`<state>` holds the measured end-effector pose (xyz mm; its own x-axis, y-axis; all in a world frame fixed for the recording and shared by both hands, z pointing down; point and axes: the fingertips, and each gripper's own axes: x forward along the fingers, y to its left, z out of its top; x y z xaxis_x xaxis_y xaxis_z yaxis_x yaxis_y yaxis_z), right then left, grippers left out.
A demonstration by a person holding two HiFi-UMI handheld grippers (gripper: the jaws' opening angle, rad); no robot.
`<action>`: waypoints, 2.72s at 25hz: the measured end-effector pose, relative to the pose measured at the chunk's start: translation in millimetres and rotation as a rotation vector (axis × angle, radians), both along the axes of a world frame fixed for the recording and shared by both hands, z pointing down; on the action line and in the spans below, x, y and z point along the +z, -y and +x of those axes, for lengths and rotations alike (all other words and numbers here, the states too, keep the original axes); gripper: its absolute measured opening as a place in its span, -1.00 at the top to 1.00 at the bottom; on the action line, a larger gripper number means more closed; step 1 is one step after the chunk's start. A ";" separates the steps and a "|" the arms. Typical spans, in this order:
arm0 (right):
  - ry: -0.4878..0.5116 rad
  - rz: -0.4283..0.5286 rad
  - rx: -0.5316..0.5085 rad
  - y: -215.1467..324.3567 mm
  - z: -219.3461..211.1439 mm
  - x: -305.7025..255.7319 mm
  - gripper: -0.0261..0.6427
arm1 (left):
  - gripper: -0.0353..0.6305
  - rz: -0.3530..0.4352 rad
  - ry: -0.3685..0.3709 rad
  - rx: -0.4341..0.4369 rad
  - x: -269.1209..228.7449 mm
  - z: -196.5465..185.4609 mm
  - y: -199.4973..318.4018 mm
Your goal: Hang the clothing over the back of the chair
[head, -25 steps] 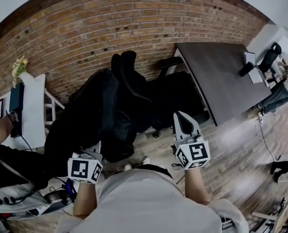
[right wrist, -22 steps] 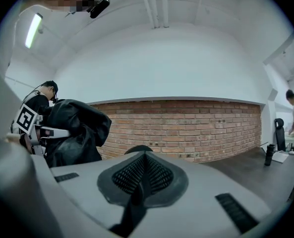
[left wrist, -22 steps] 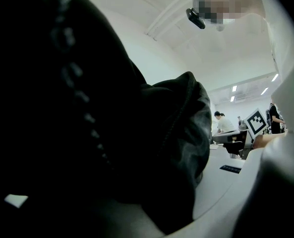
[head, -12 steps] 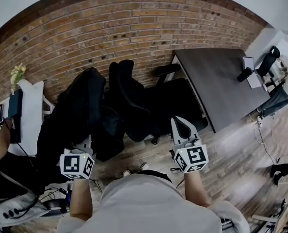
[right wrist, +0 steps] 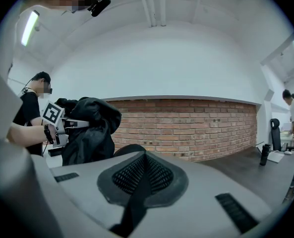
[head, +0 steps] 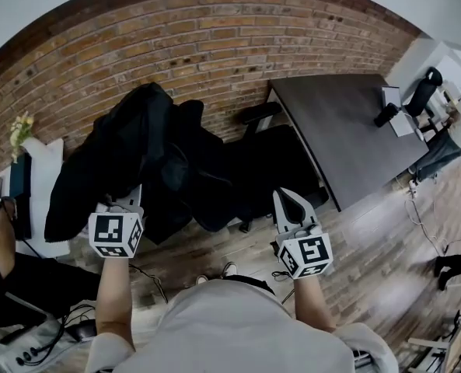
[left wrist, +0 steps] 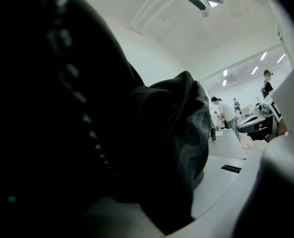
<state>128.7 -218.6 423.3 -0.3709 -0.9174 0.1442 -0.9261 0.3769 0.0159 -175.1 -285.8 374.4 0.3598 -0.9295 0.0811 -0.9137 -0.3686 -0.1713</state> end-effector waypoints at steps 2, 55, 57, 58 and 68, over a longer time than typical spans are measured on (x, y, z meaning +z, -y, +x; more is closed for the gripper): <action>0.005 0.002 0.010 0.0 6.6 0.1 0.87 | 0.56 -0.011 0.045 0.016 -0.8 7.1 15.4; 0.059 -0.012 0.028 10.6 40.6 13.5 0.87 | -0.43 -0.412 0.509 0.285 82.2 148.7 140.7; 0.058 -0.007 0.026 9.9 39.0 12.5 0.87 | -0.43 -0.392 0.475 0.277 73.2 144.2 136.3; 0.057 -0.004 0.024 9.8 38.2 11.6 0.87 | -0.43 -0.382 0.455 0.272 67.8 141.9 134.5; 0.042 0.004 -0.019 5.0 14.2 2.6 0.87 | -0.43 -0.334 0.403 0.206 51.0 104.8 117.1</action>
